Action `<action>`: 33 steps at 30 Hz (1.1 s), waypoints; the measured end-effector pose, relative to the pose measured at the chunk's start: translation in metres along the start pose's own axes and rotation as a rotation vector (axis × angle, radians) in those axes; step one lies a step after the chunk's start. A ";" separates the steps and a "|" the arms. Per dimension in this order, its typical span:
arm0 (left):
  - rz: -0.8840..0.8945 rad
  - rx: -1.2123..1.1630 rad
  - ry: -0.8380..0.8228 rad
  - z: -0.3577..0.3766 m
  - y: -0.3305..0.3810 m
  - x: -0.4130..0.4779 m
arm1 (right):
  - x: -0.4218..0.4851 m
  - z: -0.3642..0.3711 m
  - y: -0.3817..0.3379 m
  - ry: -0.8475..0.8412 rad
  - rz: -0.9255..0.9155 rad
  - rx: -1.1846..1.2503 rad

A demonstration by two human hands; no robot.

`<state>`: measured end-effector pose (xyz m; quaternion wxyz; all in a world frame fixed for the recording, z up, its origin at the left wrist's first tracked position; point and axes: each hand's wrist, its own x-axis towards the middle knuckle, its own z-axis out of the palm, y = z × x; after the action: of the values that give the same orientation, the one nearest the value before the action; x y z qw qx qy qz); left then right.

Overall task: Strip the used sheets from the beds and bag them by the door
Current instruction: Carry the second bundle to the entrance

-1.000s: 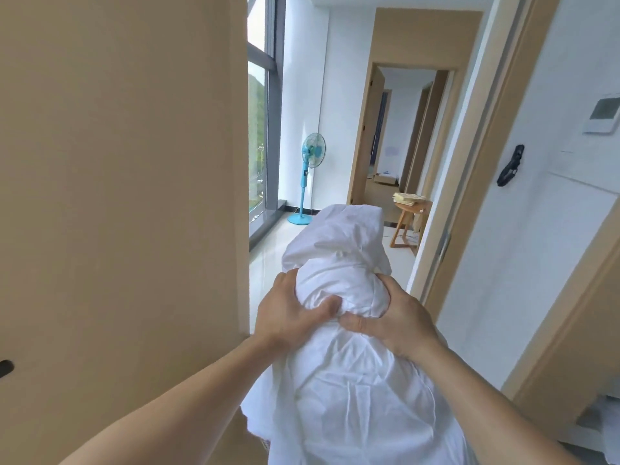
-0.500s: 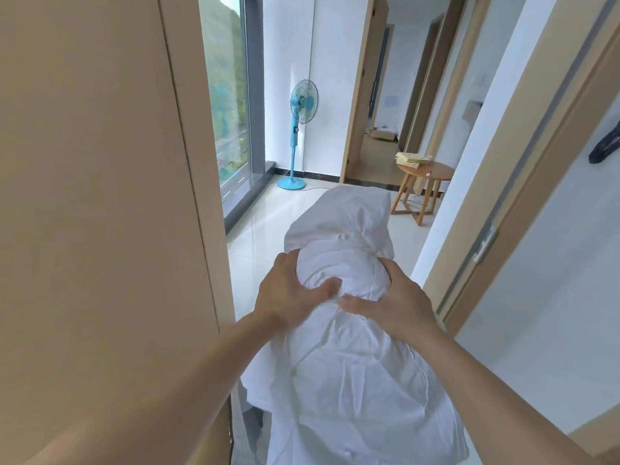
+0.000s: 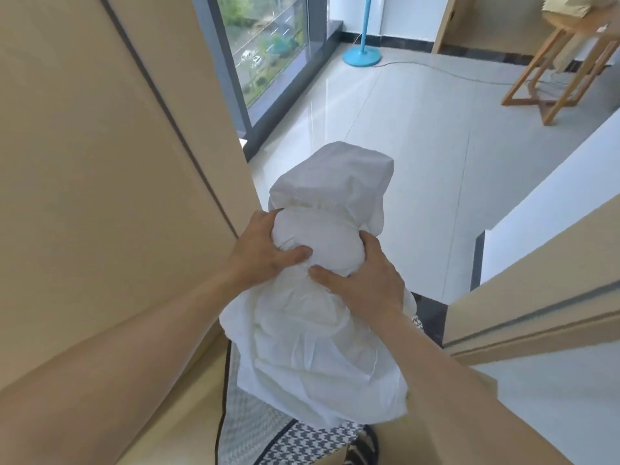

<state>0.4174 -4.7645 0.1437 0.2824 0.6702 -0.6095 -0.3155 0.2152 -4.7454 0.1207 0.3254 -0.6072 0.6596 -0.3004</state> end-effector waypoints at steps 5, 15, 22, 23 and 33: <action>-0.049 -0.005 -0.038 0.041 -0.081 0.043 | 0.034 0.078 0.060 -0.029 0.093 -0.001; -0.200 0.333 -0.230 0.141 -0.241 0.006 | 0.015 0.172 0.193 -0.179 0.162 -0.281; -0.777 0.608 -0.113 0.150 -0.311 -0.043 | 0.005 0.163 0.243 -0.089 0.236 -0.348; -0.838 0.555 -0.119 0.151 -0.314 -0.044 | 0.007 0.161 0.246 -0.073 0.251 -0.347; -0.532 -0.074 -0.034 0.156 -0.240 -0.007 | 0.019 0.177 0.219 0.006 0.265 -0.292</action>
<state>0.4509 -4.7332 -0.1387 0.2038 0.7906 -0.4047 -0.4119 0.2223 -4.7469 -0.1618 0.2685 -0.5549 0.7714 -0.1578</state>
